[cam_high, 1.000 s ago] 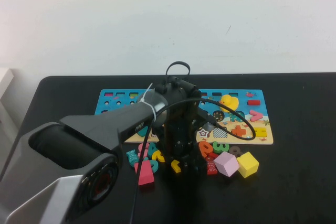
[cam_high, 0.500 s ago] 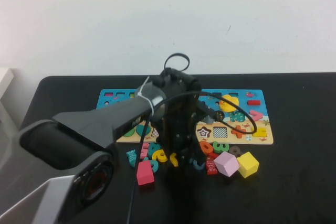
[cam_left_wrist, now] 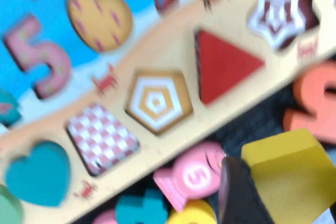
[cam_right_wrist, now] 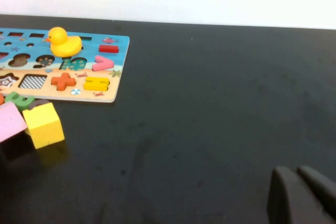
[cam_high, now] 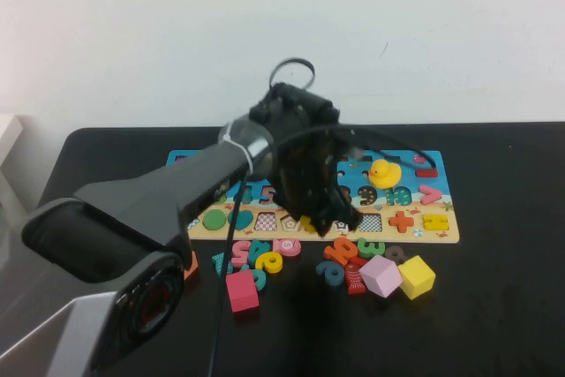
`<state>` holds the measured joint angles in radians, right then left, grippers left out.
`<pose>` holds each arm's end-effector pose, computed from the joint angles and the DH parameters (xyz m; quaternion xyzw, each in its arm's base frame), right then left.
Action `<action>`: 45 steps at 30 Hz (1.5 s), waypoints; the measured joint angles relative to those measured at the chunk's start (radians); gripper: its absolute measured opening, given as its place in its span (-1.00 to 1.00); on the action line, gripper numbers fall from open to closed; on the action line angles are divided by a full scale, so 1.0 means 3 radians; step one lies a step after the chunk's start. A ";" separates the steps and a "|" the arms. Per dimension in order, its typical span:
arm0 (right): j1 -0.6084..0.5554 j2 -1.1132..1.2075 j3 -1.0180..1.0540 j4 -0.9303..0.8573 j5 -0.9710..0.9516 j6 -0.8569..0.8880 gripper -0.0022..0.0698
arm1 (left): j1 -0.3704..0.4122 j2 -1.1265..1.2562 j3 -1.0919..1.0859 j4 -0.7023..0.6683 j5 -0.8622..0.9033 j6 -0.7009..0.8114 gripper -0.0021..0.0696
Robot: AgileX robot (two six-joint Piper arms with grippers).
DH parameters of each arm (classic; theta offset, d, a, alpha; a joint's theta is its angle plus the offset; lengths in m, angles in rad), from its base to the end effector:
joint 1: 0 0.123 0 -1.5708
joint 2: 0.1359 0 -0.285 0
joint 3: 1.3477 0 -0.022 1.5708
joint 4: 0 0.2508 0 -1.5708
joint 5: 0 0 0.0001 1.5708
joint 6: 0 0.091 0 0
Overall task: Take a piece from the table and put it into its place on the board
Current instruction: Pick up the "Pentagon", then place the "Pentagon" into the hole of the Pentagon
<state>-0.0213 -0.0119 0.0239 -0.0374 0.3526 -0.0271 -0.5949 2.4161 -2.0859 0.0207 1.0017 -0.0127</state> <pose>0.0531 -0.0023 0.1740 -0.0124 0.7979 -0.0303 0.6019 0.4271 -0.2871 0.1563 0.2871 0.9440 -0.0395 0.1577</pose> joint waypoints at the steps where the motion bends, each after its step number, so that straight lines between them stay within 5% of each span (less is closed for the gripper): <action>1: 0.0000 0.0000 0.0000 0.0000 0.0000 0.0000 -0.89 | 0.0035 0.0020 -0.0080 -0.0025 0.0022 -0.0018 -0.07; 11: 0.0000 0.0000 0.0000 0.0000 0.0000 0.0000 -0.89 | 0.0398 0.0267 -0.0703 -0.0335 0.0323 0.0004 -0.07; 45: 0.0000 0.0000 0.0000 0.0000 0.0000 0.0000 -0.89 | 0.0397 0.0596 -0.0760 -0.0405 0.0211 0.0095 -0.07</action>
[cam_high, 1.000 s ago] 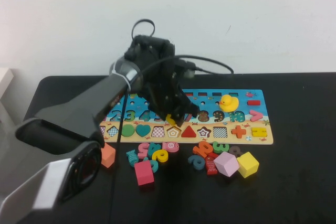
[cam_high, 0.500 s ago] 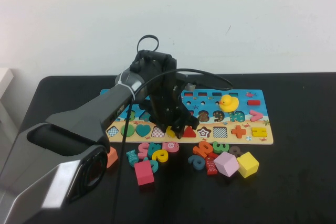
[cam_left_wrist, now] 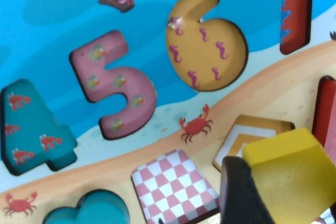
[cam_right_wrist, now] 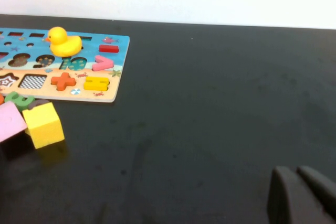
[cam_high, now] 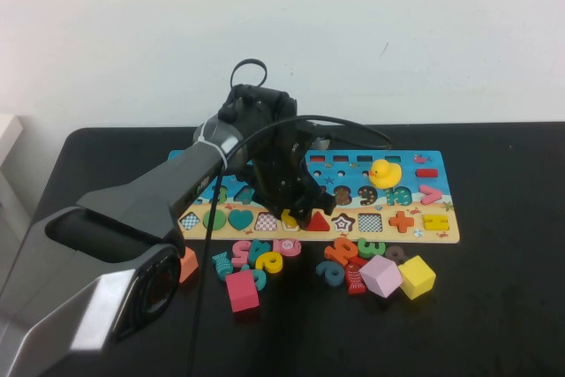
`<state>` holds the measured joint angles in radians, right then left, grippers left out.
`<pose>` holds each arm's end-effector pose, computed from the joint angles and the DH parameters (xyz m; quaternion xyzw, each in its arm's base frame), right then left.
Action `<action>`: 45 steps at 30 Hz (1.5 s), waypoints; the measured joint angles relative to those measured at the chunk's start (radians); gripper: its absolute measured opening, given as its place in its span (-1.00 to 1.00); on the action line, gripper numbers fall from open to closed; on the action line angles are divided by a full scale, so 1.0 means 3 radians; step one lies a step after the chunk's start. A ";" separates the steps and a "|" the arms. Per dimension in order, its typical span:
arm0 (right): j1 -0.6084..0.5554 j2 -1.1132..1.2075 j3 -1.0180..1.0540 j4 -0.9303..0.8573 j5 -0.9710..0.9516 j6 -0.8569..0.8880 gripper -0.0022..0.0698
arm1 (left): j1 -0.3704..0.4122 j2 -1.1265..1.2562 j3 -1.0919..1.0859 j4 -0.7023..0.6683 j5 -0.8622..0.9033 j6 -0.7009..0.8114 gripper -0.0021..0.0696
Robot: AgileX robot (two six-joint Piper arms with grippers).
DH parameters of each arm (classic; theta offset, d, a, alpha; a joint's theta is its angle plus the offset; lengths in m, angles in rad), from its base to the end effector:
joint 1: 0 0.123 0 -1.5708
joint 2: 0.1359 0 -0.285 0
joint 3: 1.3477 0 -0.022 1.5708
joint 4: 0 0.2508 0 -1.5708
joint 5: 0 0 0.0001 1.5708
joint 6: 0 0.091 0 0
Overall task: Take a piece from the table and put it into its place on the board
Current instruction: Place the "Pentagon" into the hole of the Pentagon
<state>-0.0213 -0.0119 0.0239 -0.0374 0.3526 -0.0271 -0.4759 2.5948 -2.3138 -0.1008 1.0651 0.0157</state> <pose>0.0531 -0.0023 0.1740 -0.0124 0.7979 -0.0303 0.6019 0.4759 -0.2543 0.1239 0.2233 0.9612 -0.0815 0.1402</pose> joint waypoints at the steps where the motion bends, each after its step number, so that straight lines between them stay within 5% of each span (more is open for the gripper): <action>1: 0.0000 0.0000 0.0000 0.0000 0.0000 0.0000 -0.89 | 0.0000 0.0000 0.0000 0.0000 -0.0008 0.0000 -0.07; 31: 0.0000 0.0000 0.0000 0.0000 0.0000 0.0000 -0.89 | 0.0000 0.0000 -0.0055 0.0000 0.0040 0.0000 0.02; 34: 0.0000 0.0000 0.0000 0.0000 0.0000 0.0000 -0.89 | 0.0000 0.0000 -0.0195 0.0000 0.0078 -0.0006 -0.13; 40: 0.0000 0.0000 0.0000 0.0000 0.0000 0.0000 -0.89 | 0.0000 0.0000 -0.0515 0.0000 0.0074 0.0063 -0.80; 45: 0.0000 0.0000 0.0000 0.0000 0.0000 0.0000 -0.89 | 0.0000 0.0032 -0.0543 0.0000 0.0035 0.0095 -0.92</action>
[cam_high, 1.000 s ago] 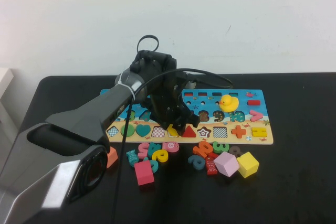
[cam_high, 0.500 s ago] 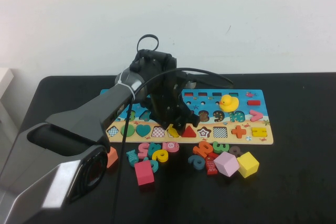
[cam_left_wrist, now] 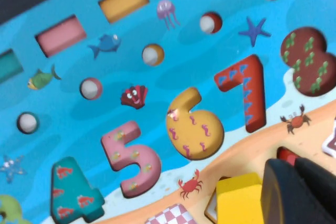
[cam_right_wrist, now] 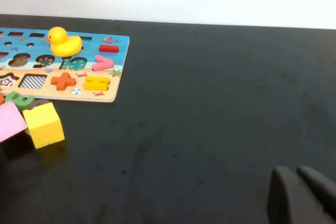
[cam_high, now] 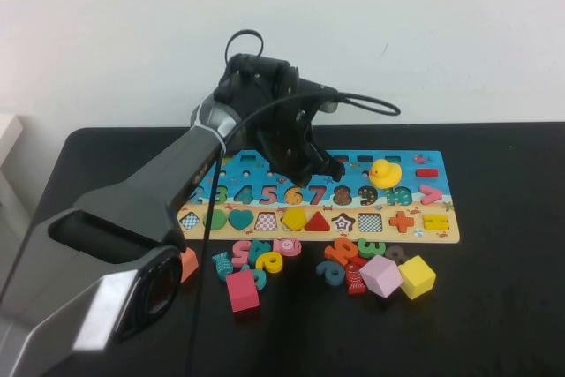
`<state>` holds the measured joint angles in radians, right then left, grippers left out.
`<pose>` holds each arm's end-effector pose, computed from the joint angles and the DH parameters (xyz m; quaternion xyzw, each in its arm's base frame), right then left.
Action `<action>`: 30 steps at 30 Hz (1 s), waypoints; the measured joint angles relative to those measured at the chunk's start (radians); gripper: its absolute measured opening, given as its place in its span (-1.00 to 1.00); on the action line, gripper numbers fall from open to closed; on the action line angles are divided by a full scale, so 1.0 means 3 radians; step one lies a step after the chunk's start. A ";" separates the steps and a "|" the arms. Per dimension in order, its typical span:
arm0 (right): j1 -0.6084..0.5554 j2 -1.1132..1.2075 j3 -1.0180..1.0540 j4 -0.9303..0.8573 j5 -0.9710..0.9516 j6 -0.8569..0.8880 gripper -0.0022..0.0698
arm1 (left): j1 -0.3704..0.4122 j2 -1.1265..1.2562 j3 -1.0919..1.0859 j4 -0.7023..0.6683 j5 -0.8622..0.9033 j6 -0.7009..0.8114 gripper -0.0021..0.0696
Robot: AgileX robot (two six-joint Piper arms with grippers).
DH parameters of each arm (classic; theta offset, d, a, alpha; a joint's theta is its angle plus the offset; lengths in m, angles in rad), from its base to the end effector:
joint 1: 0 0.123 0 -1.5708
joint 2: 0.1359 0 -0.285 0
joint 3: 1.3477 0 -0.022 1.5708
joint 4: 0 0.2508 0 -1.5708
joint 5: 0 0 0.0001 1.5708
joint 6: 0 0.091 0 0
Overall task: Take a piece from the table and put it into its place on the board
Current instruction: Place the "Pentagon" into the hole of the Pentagon
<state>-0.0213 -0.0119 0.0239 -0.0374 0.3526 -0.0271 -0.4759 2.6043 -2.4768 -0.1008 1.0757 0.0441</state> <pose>0.0531 -0.0023 0.1740 -0.0124 0.7979 -0.0303 0.6019 0.4885 -0.2609 0.1648 0.2373 0.9437 -0.0957 0.2095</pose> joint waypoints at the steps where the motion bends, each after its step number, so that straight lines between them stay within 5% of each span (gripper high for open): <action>1: 0.0000 0.0000 0.0000 0.0000 0.0000 0.0000 -0.89 | 0.0000 0.0021 -0.0003 -0.0009 0.0000 0.0005 -0.93; 30: 0.0000 0.0000 0.0000 0.0000 0.0000 0.0000 -0.89 | 0.0000 0.0282 -0.0047 -0.0121 0.0234 0.0091 -0.94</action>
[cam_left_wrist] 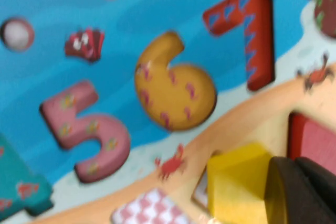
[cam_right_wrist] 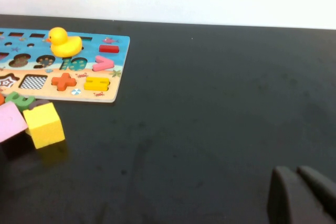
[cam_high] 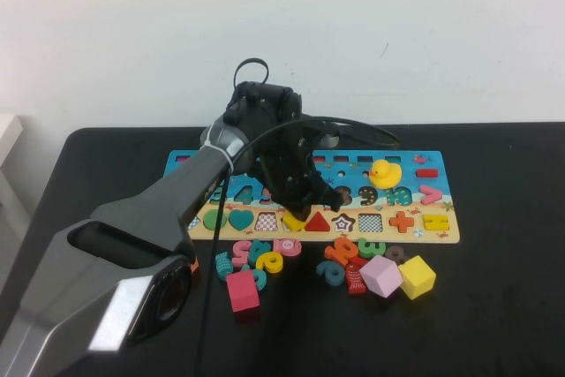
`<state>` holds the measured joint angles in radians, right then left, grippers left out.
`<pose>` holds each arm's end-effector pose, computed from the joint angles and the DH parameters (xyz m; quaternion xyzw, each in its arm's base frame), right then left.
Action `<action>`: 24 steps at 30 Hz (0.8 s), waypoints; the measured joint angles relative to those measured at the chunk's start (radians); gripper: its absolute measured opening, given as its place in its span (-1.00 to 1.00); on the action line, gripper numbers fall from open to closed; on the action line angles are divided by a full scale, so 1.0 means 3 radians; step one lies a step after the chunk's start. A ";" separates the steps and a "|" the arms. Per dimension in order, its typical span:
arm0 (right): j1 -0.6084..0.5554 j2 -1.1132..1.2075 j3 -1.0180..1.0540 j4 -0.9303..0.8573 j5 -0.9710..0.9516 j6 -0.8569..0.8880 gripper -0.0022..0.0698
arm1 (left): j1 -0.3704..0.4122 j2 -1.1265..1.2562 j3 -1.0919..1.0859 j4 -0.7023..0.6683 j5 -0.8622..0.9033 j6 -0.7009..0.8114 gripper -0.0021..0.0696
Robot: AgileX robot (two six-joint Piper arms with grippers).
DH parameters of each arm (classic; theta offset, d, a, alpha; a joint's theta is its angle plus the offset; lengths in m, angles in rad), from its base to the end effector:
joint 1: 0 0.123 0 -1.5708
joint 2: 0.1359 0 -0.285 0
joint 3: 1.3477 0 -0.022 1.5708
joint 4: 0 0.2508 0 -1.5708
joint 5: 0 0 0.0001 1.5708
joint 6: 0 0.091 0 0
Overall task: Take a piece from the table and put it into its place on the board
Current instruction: Place the "Pentagon" into the hole of the Pentagon
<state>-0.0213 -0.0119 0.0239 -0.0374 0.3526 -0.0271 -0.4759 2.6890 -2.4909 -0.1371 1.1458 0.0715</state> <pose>0.0531 -0.0023 0.1740 -0.0124 0.7979 -0.0303 0.6019 0.4842 -0.2623 0.1201 0.2489 0.9536 -0.0960 0.1396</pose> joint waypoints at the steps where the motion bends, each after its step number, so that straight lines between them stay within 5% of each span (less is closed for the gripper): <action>1: 0.0000 0.0000 0.0000 0.0000 0.0000 0.0000 -0.89 | 0.0000 0.0000 0.0000 0.0009 0.0050 0.0000 -0.94; 24: 0.0000 0.0000 0.0000 0.0000 0.0005 0.0000 -0.89 | -0.0080 -0.0074 0.0000 0.0094 -0.0253 -0.0015 -0.94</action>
<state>-0.0213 -0.0119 0.0239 -0.0374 0.3541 -0.0271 -0.4998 2.6668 -2.4909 -0.1089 1.0701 0.0671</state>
